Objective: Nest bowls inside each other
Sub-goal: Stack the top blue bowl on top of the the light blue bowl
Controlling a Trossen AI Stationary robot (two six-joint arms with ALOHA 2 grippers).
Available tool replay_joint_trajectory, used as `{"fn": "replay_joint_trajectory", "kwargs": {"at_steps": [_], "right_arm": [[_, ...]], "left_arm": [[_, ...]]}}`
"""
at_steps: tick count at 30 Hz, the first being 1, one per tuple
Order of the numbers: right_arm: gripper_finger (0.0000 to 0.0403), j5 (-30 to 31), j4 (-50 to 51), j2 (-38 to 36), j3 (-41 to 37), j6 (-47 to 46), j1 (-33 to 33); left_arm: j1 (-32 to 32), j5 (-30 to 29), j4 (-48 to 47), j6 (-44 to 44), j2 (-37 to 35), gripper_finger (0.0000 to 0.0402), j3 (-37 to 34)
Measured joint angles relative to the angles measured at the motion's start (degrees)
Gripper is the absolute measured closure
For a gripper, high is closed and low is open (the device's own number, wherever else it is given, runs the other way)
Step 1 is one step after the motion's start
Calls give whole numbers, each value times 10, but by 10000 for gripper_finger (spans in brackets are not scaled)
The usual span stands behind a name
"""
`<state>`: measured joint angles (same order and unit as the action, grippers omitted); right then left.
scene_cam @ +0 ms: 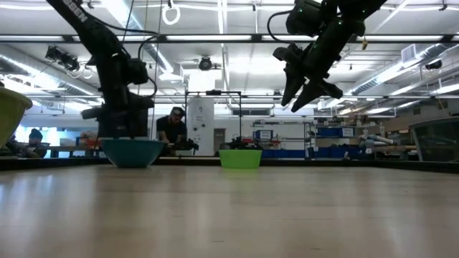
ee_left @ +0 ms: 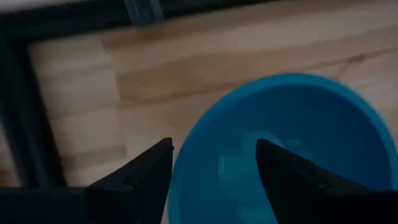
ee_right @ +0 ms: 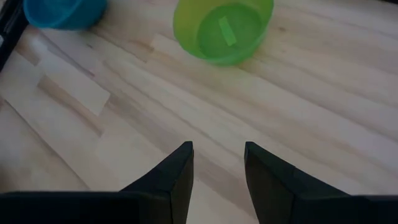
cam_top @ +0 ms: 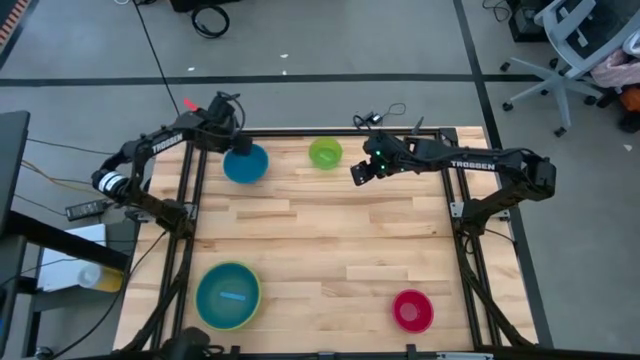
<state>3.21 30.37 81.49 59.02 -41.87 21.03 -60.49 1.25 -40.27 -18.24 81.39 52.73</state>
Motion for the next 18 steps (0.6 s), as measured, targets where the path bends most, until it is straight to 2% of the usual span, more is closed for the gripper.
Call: {"fn": "replay_joint_trajectory", "kwargs": {"at_steps": [5, 8, 14, 18], "right_arm": [[254, 17, 2, 0, 0, -2, -8], [254, 17, 2, 0, 0, -2, -8], [255, 17, 2, 0, 0, -1, -8], [257, 17, 2, 0, 0, 0, -8]], "left_arm": [[-10, -5, 16, 14, 1, 174, -21], [-17, -14, 20, 18, 9, 197, -30], [-8, -17, 17, 41, 29, 306, -42], [9, 32, 22, 44, 17, 383, -39]]}}
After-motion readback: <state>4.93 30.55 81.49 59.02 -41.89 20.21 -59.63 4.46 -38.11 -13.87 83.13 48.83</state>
